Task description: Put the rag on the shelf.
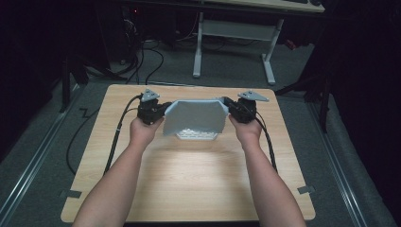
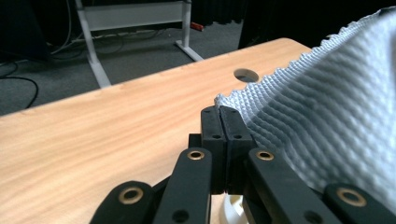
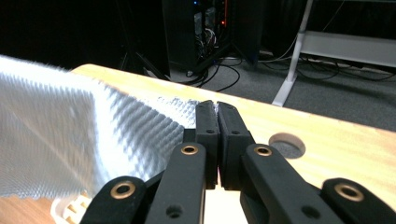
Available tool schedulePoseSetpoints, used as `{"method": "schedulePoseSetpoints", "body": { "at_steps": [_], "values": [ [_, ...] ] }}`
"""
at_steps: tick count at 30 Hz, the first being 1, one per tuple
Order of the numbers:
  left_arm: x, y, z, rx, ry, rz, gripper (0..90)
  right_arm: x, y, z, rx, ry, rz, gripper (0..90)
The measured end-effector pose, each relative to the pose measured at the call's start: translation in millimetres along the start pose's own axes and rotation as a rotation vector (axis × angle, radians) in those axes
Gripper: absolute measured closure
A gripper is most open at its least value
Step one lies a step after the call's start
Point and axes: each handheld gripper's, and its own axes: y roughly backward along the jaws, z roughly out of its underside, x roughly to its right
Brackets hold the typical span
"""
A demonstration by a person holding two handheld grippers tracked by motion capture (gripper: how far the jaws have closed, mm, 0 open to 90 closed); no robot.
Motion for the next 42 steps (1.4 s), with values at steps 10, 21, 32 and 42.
{"method": "schedulePoseSetpoints", "body": {
  "at_steps": [10, 21, 32, 42],
  "values": [
    [4.6, -9.5, 29.0, -0.035, 0.043, 0.023, 90.0, 2.5, -5.6, 28.7, -0.061, -0.031, 0.001, 88.8],
    [5.8, -11.1, 39.7, -0.042, 0.061, 0.024, 89.7, 5.0, -13.4, 45.8, -0.082, -0.060, -0.006, 88.5],
    [-3.4, 4.9, 34.3, -0.007, 0.078, -0.040, 67.4, 11.7, -5.1, 37.9, -0.053, -0.051, 0.034, 70.0],
    [-19.4, 37.0, 32.7, 0.037, 0.093, -0.096, 61.3, 23.1, 15.9, 31.0, -0.045, -0.025, 0.082, 65.3]
  ]
}}
